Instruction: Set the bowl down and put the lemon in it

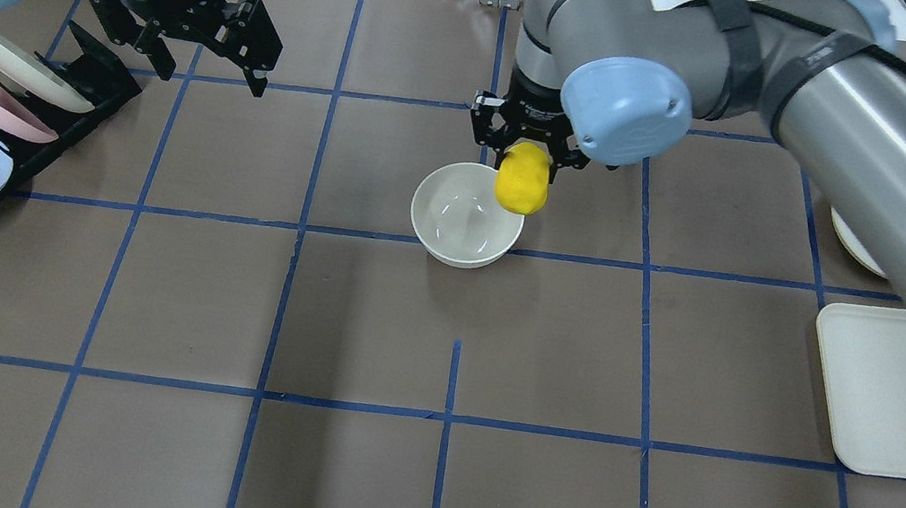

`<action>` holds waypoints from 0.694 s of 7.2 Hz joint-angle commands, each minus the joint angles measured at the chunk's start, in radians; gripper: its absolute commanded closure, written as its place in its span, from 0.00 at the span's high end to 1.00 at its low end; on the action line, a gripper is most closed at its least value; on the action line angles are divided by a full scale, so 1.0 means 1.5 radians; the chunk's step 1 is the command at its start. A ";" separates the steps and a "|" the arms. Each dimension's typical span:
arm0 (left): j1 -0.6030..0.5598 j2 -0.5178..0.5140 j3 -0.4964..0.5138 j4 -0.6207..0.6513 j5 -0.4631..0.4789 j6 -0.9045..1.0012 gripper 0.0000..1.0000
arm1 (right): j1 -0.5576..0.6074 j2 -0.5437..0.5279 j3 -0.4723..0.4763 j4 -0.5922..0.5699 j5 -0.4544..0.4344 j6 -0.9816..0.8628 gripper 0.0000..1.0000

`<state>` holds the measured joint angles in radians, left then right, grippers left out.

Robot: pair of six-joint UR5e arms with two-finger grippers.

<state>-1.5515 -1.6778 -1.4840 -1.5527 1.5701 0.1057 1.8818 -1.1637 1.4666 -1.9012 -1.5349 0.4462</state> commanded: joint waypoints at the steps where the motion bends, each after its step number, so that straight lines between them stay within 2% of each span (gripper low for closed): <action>1: -0.001 0.001 -0.007 0.001 -0.005 0.000 1.00 | 0.028 0.060 0.000 -0.084 0.003 0.036 0.00; 2: -0.002 0.006 -0.007 0.001 -0.002 -0.003 1.00 | 0.027 0.078 0.001 -0.112 -0.003 0.036 0.00; 5: -0.003 0.003 -0.007 0.002 0.000 -0.007 1.00 | 0.028 0.089 0.006 -0.108 0.005 0.035 0.02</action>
<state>-1.5550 -1.6719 -1.4940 -1.5505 1.5713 0.1005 1.9227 -1.0351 1.4722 -2.0636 -1.5313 0.4992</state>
